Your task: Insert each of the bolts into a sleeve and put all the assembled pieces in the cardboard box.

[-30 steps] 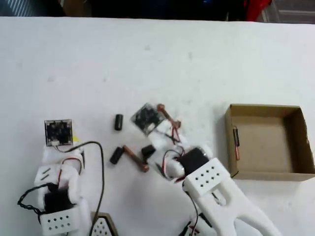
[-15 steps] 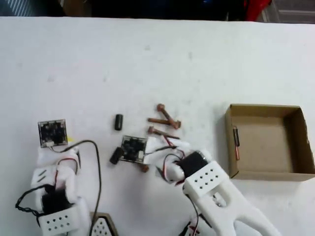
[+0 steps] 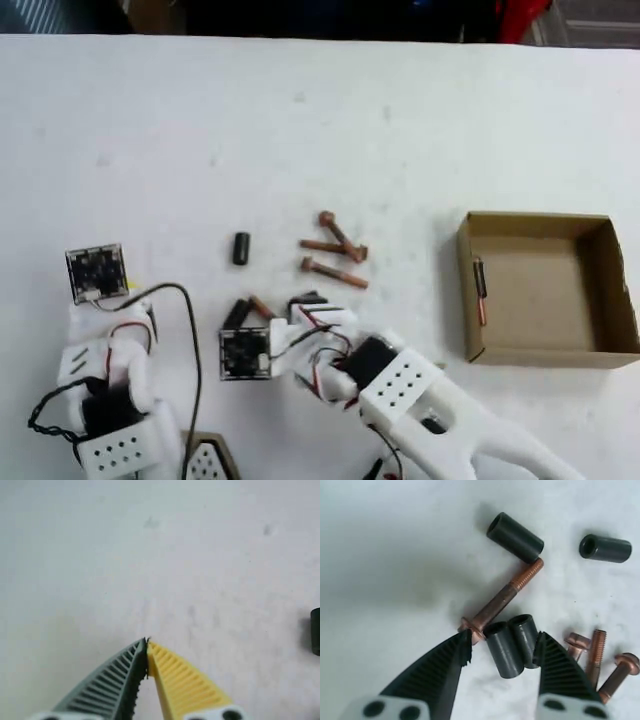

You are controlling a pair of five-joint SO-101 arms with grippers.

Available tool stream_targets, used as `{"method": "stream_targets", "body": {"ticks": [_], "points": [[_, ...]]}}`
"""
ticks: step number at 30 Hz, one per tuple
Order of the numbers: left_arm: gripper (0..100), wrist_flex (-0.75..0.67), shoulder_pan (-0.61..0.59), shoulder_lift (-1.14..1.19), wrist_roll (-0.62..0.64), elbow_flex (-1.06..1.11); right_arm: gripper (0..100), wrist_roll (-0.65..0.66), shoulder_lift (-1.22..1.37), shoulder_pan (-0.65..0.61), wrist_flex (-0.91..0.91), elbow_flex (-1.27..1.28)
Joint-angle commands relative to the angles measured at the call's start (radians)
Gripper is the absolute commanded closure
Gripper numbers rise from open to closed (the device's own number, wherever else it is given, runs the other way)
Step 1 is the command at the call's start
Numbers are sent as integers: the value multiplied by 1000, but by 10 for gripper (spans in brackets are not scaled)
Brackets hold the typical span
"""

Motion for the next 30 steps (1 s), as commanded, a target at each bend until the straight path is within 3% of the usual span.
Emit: {"method": "stream_targets", "body": {"ticks": [1, 11, 30], "points": [[977, -2, -7, -10, -5, -3, 808, 11, -15, 1, -21, -2], [977, -2, -7, -10, -5, -3, 808, 117, -15, 104, -28, 38], [977, 0, -7, -10, -5, -3, 809, 75, -13, 58, -53, 40]]}}
